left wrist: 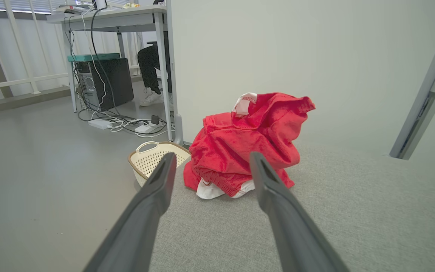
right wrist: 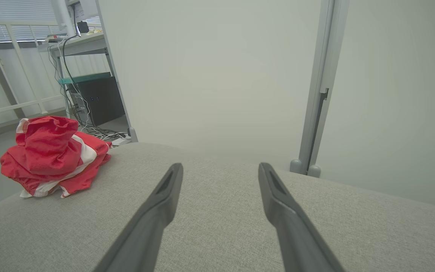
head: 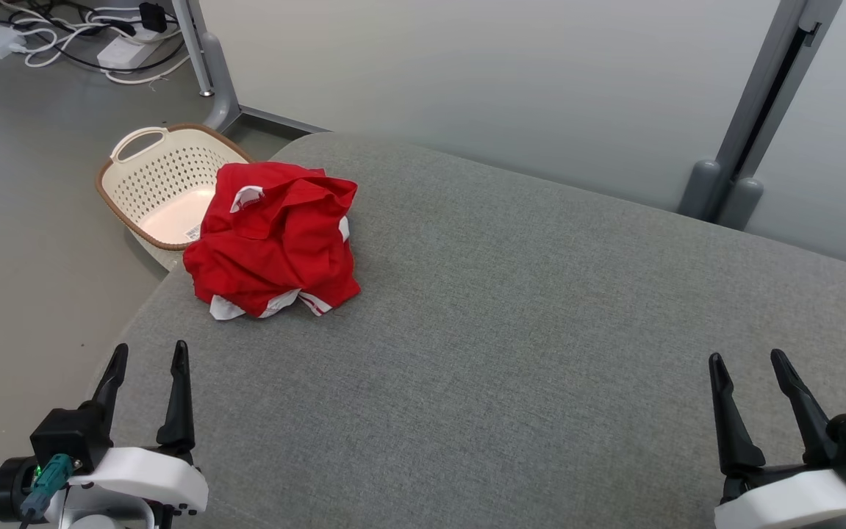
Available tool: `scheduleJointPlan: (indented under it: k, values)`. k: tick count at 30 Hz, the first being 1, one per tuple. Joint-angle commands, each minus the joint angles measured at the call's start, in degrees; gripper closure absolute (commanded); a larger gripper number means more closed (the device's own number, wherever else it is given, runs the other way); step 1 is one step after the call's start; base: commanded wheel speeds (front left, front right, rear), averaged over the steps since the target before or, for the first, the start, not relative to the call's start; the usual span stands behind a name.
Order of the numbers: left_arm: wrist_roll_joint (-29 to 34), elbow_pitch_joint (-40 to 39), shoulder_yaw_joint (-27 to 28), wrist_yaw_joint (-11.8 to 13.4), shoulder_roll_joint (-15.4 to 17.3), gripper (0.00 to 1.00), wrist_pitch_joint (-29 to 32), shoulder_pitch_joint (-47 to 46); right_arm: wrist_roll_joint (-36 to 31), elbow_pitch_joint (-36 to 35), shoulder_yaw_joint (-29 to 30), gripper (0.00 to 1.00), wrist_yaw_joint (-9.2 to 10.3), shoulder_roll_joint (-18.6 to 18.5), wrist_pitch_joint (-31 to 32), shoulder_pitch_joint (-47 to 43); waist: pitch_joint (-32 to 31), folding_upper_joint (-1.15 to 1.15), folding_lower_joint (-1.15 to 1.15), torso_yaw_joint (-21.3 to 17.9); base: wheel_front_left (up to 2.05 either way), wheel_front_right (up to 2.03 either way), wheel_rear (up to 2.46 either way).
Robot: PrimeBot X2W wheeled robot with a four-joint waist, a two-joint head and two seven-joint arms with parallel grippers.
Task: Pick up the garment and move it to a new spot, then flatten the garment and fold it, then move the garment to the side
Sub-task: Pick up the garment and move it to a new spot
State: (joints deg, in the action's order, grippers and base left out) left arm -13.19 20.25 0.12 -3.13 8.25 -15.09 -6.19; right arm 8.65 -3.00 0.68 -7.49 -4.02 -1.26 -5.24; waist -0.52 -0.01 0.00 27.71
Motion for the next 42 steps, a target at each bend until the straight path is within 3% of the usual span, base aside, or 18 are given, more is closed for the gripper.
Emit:
scheduleJointPlan:
  k: [1,12,17,22,29,36,37,38,42]
  values:
    - [0.22,-0.23,0.18,-0.24,0.12,0.0,-0.09,-0.8,-0.15,-0.04,-0.06,0.0,0.0,0.0,0.05,0.59,0.16,0.0,0.0,0.29,0.0,0.0,0.0]
    - [0.98,0.45,-0.7,-0.96,-0.78,0.0,-0.09,-2.96,-0.64,0.06,-0.41,0.0,0.01,-0.26,0.29,1.17,1.15,0.0,0.0,0.29,0.0,0.0,0.0]
    - [0.02,3.23,-2.14,-1.91,-1.53,0.0,-0.1,-8.64,-0.69,-1.28,-1.31,0.0,0.0,-1.35,1.72,3.15,4.97,0.0,0.0,-1.64,0.0,0.0,0.0]
    - [-2.34,11.14,-2.52,-2.99,-1.88,0.0,0.87,-18.13,-1.52,-4.17,-2.02,0.0,0.01,-2.89,4.01,6.47,11.78,0.0,0.0,-5.04,0.0,0.0,0.0]
    - [-5.58,28.7,-3.88,-4.14,-0.69,0.0,3.48,-30.57,-1.93,-6.49,-1.96,0.0,0.01,-5.23,6.29,9.96,19.5,0.0,0.0,-7.61,0.0,0.0,0.0]
    - [-5.87,39.4,-3.26,-2.76,0.18,0.0,1.77,-37.0,-1.68,-6.9,-1.82,0.0,0.01,-6.06,6.79,11.25,21.6,0.0,0.0,-7.9,0.0,0.0,0.0]
    - [-5.72,40.51,-3.39,-2.81,0.31,0.16,1.37,-37.6,-1.63,-6.97,-1.67,0.0,0.01,-6.17,6.9,11.26,21.68,0.0,0.0,-7.84,0.0,0.0,0.0]
    - [-5.8,41.25,-3.29,-2.86,0.42,1.0,1.0,-38.23,-1.56,-7.04,-1.55,0.0,0.01,-6.26,7.02,11.28,21.73,0.0,0.0,-7.74,0.0,0.0,0.0]
    - [-5.29,41.18,-2.97,-2.4,0.75,1.0,-0.08,-39.26,-1.68,-7.14,-1.16,0.0,0.01,-6.22,7.18,10.79,20.91,0.0,0.0,-7.07,0.0,0.0,0.0]
